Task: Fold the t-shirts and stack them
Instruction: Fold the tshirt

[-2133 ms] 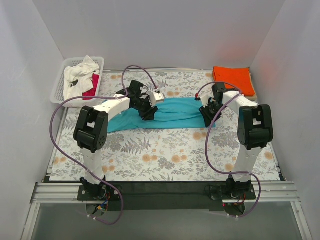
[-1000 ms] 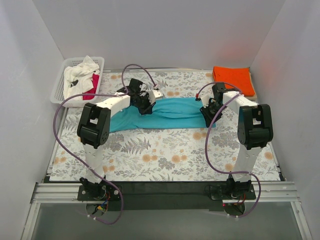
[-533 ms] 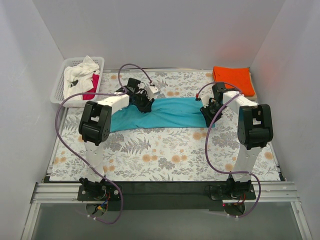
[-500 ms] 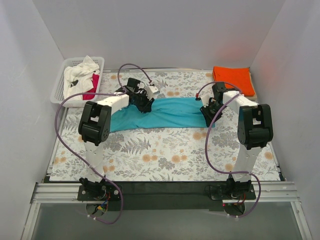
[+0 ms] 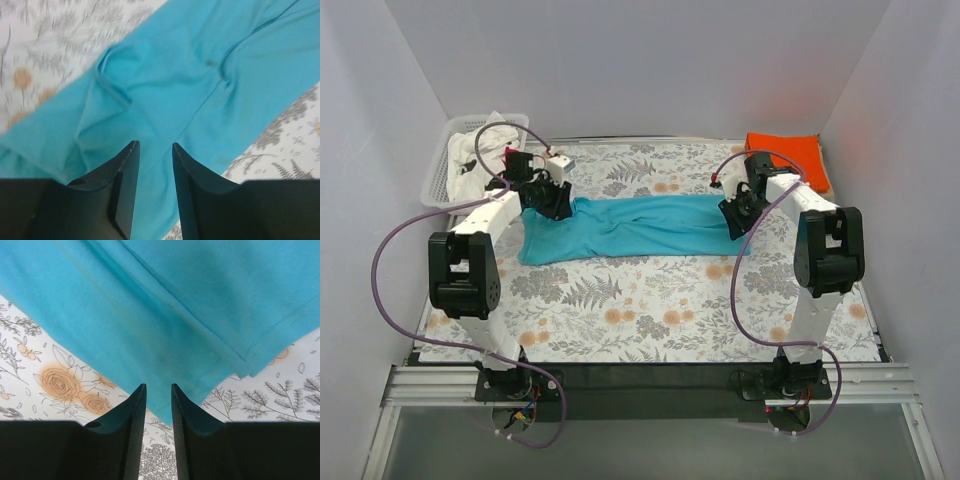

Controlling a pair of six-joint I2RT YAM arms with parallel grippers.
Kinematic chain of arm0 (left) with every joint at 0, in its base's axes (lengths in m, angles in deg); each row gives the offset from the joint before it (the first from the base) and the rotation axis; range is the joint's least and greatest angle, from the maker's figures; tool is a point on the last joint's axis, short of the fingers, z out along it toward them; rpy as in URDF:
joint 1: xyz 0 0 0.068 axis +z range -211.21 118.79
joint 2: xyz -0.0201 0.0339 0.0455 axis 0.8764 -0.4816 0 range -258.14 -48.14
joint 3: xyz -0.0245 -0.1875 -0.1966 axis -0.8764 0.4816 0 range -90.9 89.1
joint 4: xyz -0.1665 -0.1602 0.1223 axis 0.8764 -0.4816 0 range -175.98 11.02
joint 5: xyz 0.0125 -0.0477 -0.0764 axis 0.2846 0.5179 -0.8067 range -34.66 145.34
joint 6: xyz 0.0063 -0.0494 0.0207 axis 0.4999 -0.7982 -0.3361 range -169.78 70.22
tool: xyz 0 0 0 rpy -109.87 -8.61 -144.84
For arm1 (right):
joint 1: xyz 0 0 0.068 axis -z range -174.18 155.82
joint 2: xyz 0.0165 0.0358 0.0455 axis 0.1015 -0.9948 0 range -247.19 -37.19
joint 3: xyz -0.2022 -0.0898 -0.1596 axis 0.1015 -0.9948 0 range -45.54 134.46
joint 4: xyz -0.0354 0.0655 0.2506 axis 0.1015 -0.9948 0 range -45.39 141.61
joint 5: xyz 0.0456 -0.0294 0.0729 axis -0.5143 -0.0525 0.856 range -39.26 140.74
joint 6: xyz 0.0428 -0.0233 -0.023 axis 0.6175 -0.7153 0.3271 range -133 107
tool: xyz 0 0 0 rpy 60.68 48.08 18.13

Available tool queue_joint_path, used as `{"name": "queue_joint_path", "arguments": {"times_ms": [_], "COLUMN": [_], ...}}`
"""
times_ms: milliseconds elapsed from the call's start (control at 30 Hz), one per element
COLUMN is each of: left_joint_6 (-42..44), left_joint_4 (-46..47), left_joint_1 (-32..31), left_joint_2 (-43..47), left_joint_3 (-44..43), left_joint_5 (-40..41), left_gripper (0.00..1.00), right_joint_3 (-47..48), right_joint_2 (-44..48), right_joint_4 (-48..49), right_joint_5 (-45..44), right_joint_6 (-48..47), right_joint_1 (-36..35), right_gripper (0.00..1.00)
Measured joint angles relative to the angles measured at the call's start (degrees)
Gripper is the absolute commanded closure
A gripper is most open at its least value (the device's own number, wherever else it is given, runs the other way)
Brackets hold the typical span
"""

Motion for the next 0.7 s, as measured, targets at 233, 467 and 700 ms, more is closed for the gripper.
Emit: {"name": "queue_joint_path", "arguments": {"times_ms": [233, 467, 700], "left_joint_6": [-0.15, 1.99, 4.04], "left_joint_4": [-2.16, -0.24, -8.15], "left_joint_1": [4.48, 5.42, 8.41], "left_joint_2": [-0.63, 4.90, 10.01], "left_joint_3": [12.20, 20.20, 22.86], "left_joint_5": [5.22, 6.67, 4.68], "left_gripper": [0.69, 0.69, 0.65], "right_joint_3": [-1.33, -7.82, -12.41], "right_joint_2": [-3.87, 0.55, 4.72], "right_joint_4": [1.49, 5.95, 3.15], "right_joint_5": [-2.49, -5.51, -6.43], "right_joint_6": [-0.90, -3.78, -6.23], "right_joint_1": [-0.33, -0.72, -0.57], "right_gripper": [0.72, 0.72, 0.66]}}
